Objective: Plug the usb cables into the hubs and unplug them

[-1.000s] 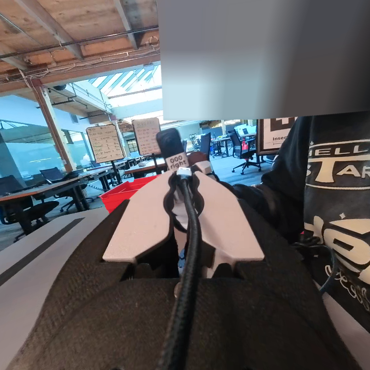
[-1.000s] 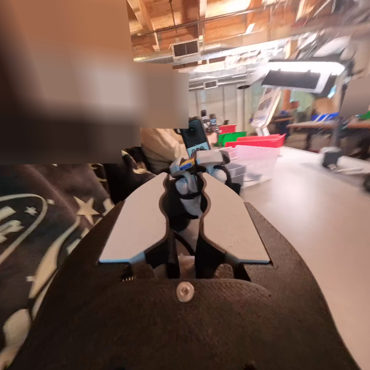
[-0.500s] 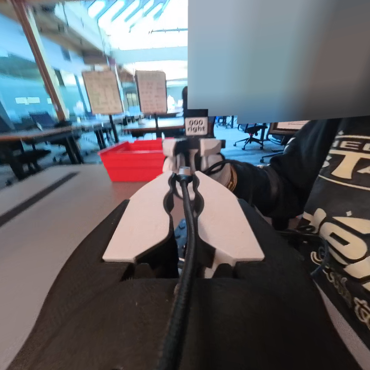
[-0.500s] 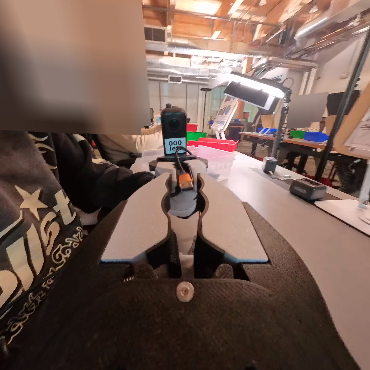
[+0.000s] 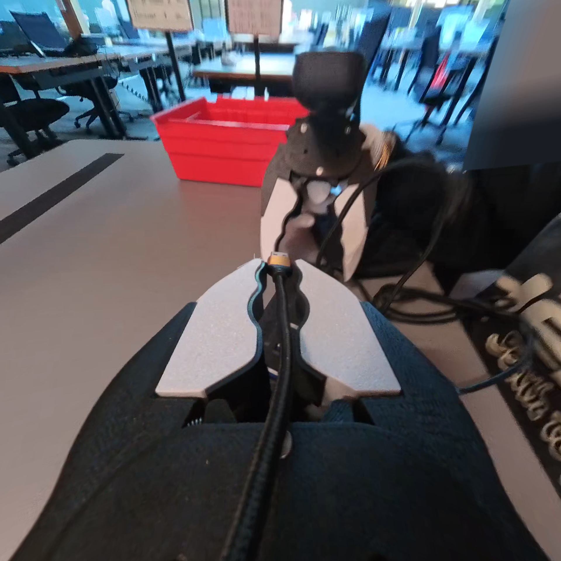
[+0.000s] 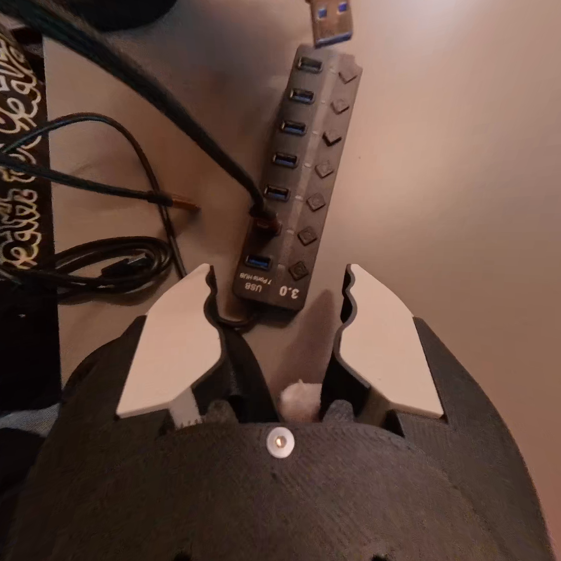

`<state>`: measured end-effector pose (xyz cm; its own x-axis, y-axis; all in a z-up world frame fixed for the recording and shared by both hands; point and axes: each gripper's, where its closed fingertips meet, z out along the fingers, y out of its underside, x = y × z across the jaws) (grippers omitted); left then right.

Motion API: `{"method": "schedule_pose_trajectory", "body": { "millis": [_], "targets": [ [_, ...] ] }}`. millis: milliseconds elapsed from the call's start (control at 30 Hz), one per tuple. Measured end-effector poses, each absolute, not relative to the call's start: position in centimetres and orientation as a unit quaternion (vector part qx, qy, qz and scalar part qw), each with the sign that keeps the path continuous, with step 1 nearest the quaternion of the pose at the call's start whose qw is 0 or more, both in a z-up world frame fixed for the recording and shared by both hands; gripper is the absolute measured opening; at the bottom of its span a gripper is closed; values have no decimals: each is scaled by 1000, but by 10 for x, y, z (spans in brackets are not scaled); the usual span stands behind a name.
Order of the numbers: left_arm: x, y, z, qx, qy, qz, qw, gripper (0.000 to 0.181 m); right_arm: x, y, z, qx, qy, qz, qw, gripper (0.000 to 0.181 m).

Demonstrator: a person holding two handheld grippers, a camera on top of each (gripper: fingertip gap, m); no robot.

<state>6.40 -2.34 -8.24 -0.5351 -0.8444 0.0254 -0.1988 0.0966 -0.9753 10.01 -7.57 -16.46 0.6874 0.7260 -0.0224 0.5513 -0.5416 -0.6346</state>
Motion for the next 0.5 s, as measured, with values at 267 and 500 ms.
{"method": "schedule_pose_trajectory", "body": {
  "millis": [267,500],
  "targets": [
    [46,-25,-18,-354,419,-833,75,15,118,-57,-9,-597,-301,74,740,47],
    [45,-53,-28,-342,484,-803,61,15,50,-47,-23,-535,-418,-67,731,23]
  ]
}}
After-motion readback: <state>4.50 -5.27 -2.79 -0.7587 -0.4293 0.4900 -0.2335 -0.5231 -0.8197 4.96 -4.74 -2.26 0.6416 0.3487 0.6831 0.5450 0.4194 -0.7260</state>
